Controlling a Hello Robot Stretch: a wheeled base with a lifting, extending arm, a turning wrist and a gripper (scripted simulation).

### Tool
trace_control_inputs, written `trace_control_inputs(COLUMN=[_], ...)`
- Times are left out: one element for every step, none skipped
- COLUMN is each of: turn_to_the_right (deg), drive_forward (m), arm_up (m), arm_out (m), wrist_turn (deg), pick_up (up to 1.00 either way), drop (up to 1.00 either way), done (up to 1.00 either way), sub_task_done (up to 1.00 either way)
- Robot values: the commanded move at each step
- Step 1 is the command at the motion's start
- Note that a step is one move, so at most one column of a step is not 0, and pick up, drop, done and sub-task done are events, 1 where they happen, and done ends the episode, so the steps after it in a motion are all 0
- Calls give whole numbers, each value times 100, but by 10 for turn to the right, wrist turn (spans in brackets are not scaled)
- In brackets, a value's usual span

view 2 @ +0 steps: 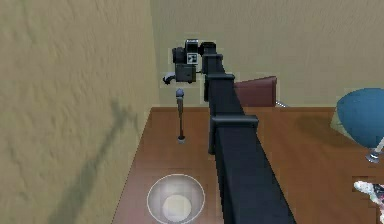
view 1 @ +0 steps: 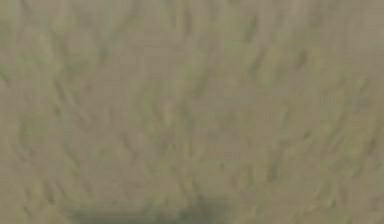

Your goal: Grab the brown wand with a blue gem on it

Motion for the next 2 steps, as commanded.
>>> trace_control_inputs(turn_to_the_right=[0, 0], drive_forward=[0, 0], arm_up=[0, 0], arm_out=[0, 0], wrist_turn=[0, 0], pick_up=[100, 0], drop=[0, 0], done=[0, 100], sub_task_done=[0, 0])
